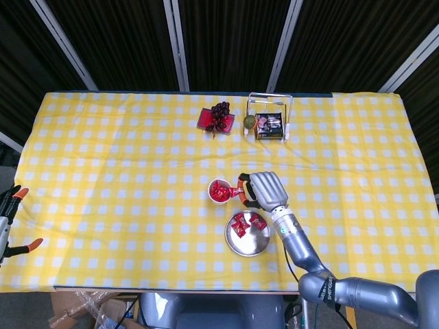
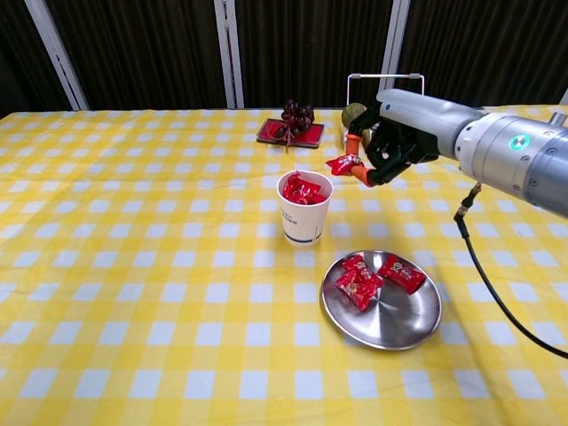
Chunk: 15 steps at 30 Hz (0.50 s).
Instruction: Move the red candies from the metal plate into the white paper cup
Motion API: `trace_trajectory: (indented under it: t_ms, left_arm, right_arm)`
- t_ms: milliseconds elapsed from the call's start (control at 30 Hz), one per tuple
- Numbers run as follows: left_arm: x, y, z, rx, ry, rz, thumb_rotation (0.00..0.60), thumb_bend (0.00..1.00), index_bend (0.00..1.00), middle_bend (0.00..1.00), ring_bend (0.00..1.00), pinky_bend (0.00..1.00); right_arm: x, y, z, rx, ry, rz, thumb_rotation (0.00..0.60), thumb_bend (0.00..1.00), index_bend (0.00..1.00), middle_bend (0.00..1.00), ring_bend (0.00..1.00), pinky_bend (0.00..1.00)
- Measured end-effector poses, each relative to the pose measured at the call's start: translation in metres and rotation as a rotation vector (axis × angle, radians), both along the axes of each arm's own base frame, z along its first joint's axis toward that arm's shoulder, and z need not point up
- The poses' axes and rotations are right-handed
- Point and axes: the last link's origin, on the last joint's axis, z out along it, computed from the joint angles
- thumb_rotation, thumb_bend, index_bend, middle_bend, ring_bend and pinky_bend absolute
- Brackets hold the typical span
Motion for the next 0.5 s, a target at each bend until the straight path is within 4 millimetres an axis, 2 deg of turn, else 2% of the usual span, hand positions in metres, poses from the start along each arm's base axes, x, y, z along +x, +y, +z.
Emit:
trace_trajectory:
  t_ms: [233, 500]
  left_arm:
    - [-0.001, 0.001, 0.001, -0.008, -0.007, 0.005, 0.600, 0.01, 0.00, 0.00, 0.00, 0.00]
    - [0.000, 0.001, 0.001, -0.012, -0.013, 0.009, 0.600, 0.01, 0.00, 0.00, 0.00, 0.00]
  right_arm:
    - [0.006, -0.003, -0.018, 0.029, 0.008, -0.002, 0.600, 0.52, 0.61, 0.83, 0.93, 0.95]
    - [0.011, -0.003, -0.028, 0.040, 0.011, 0.008, 0.600, 0.52, 0.61, 0.83, 0.93, 0.95]
